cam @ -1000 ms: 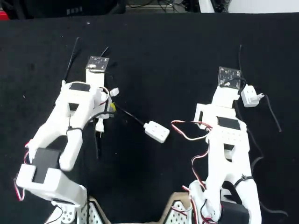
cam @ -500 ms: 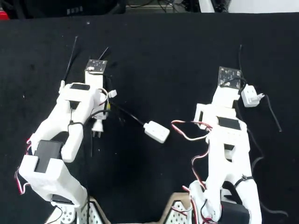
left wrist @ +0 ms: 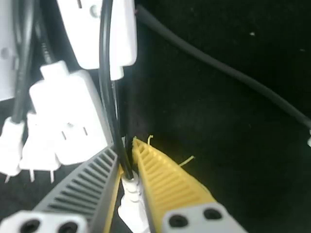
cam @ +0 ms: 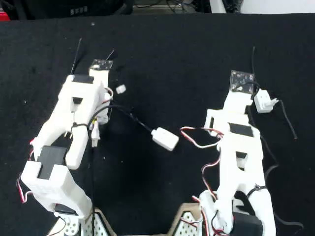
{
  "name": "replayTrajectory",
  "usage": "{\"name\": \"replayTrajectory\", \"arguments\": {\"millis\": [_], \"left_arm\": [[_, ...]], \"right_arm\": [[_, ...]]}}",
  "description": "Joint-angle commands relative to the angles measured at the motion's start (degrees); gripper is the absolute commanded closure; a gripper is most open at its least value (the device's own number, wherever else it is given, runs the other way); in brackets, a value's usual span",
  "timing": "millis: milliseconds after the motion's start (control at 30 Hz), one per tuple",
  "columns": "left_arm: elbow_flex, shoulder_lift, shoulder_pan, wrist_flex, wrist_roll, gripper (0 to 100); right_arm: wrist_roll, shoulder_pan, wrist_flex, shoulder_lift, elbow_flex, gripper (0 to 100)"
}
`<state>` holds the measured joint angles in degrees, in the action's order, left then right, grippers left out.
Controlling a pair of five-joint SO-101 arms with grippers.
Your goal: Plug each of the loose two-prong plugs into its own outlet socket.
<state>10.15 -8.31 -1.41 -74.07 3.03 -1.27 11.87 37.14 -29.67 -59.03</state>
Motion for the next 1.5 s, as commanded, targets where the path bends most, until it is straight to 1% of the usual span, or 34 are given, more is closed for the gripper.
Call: {"name": "replayTrajectory", "arguments": {"millis": [0,67,133,200,267,333,400,467,567,633,700,800,867,933,1000,1067,1200,1233,1300,1400,1467], "left_arm": [[-8.04,0.44,-0.31,-6.51,0.62,97],[-9.63,0.44,-0.48,-8.62,0.62,97],[-9.89,0.44,-2.33,-10.11,0.62,97],[-8.75,1.41,-6.02,-10.99,0.62,97],[-5.05,4.04,-10.86,-10.20,0.44,97],[0.40,8.62,-15.69,-7.56,0.26,97],[7.78,14.15,-18.59,-2.02,0.26,97],[15.60,19.60,-19.21,4.66,0.62,97],[25.19,26.55,-19.30,11.25,0.62,96],[30.46,30.42,-19.56,13.80,0.62,93],[34.77,33.41,-19.47,15.21,0.62,87],[38.64,37.80,-18.51,14.95,0.70,80],[39.43,40.97,-15.69,14.68,0.70,79],[38.90,44.48,-11.03,12.40,0.70,79],[38.73,48.62,-6.46,10.64,0.70,79],[39.34,53.19,-1.19,10.37,0.26,79],[41.45,61.63,10.68,10.46,0.09,79],[41.98,63.56,13.76,10.46,-0.53,79],[43.65,67.08,20.35,11.52,-4.40,79],[47.25,71.03,29.58,16.18,-10.11,79],[50.24,72.88,33.80,19.16,-13.36,79]], "right_arm": [[-0.09,-0.88,0.26,-1.63,2.24,71.7],[-0.09,-0.88,0.26,-1.63,2.24,71.7],[-0.09,-0.88,0.26,-1.63,2.24,71.7],[-0.09,-0.88,0.26,-1.63,2.24,71.7],[-0.09,-0.88,0.26,-1.63,2.24,71.7],[-0.18,-0.88,0.26,-1.63,2.24,71.7],[-0.18,-0.88,0.26,-1.63,2.24,71.7],[-0.18,-0.88,0.26,-1.63,2.24,71.7],[-0.18,-0.88,0.26,-1.63,2.24,71.7],[-0.18,-0.97,0.26,-1.63,2.24,71.7],[-0.18,-0.97,0.53,-1.63,2.24,71.7],[-0.09,-1.49,0.70,-1.63,2.59,71.7],[-0.09,-3.08,0.88,-1.71,2.59,71.7],[0.00,-4.84,3.16,-2.07,2.95,71.7],[2.55,-7.38,6.68,-2.07,4.70,71.7],[8.88,-11.52,9.49,-2.07,6.11,71.7],[24.79,-22.42,12.48,-2.07,6.37,71.7],[28.66,-25.58,13.45,-2.07,6.29,71.7],[35.78,-31.82,15.21,-2.07,6.29,71.7],[42.64,-41.32,17.49,-1.63,7.08,71.7],[43.34,-46.95,18.20,-1.54,7.52,71.7]]}}
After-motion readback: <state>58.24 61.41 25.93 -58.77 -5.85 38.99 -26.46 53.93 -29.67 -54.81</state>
